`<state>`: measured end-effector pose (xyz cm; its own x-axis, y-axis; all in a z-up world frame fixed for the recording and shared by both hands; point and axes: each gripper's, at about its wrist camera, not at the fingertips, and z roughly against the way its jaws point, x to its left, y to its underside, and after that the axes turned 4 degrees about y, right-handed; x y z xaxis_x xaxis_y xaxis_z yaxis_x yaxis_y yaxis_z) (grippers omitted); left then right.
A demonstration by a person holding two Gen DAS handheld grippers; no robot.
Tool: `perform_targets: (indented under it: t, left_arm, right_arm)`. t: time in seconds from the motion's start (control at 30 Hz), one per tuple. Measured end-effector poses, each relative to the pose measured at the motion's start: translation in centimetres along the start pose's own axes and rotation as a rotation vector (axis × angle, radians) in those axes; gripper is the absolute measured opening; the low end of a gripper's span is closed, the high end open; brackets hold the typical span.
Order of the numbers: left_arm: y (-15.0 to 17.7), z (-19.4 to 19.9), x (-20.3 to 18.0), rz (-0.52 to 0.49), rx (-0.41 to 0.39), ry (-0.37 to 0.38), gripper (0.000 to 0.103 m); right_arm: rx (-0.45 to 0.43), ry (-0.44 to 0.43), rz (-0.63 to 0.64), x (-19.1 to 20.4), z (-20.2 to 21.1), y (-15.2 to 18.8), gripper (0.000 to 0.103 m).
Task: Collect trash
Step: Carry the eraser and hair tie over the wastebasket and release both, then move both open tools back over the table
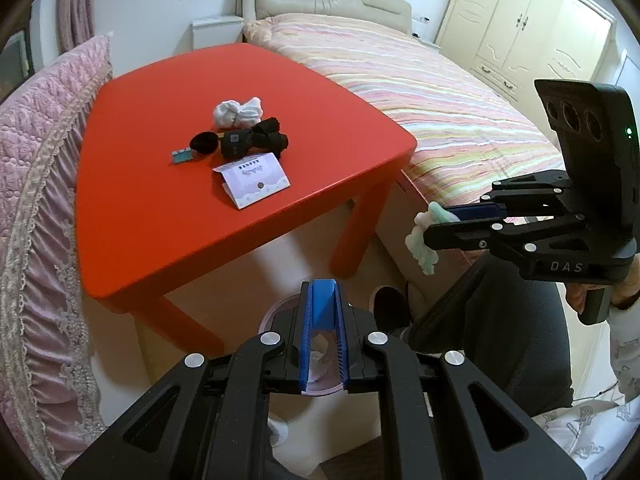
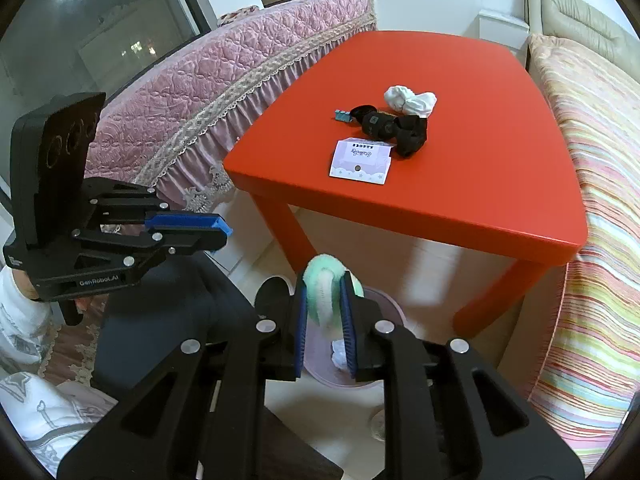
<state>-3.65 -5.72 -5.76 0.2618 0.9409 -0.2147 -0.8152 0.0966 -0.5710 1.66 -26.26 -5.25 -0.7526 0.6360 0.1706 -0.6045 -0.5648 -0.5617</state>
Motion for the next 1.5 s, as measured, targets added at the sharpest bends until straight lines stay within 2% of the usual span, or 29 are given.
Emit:
perform_targets:
  t: [0.07,0.13,0.2,0.23,0.27,0.3,0.4,0.57,1.5]
  left_arm:
    - [0.0,-0.3,0.2,0.009,0.008,-0.007,0.025]
    - [0.1,-0.4,0.6,0.027,0.006,-0.015,0.069]
    - [0.2,-0.2,0.9,0.046,-0.02,-0.011,0.088]
    - [0.2,-0.1,1.0,0.045,-0.025,-0.026,0.088]
    - [0.2,-0.1,1.2,0.05,-0.022,-0.04,0.089]
    - [0.2,0.0,1.4,0.058,-0.024,-0.059,0.091]
    - [0.2,0.3,1.9,0.068,-0.034,-0.086,0.095]
    - [0.2,0.9,2.5,0.086,-0.054,-0.11,0.095]
    - [-0.1,1.3,3.1,0.098,-0.054,-0.123,0.095]
  right_arm:
    - [0.005,0.002,0.001,-0.1,-0.1,0.0,0.021]
    - [0.006,0.005,-0.002,-0.2,-0.2,0.1,0.032]
    - [0.0,0.021,-0.003,-0.2,-0.2,0.2,0.061]
    - [-0.005,0.03,-0.006,-0.3,-0.1,0.2,0.067]
    - [-0.004,0.028,-0.013,-0.5,-0.1,0.2,0.08]
    - [-0.007,0.029,-0.019,-0.6,-0.1,0.2,0.089]
    - [-0.001,0.03,-0.024,-0.7,-0.2,0.2,0.09]
    - [-0.002,0.023,-0.03,-0.7,-0.2,0.2,0.092]
    - [-0.014,0.056,-0.047,-1.0,0.2,-0.7,0.093]
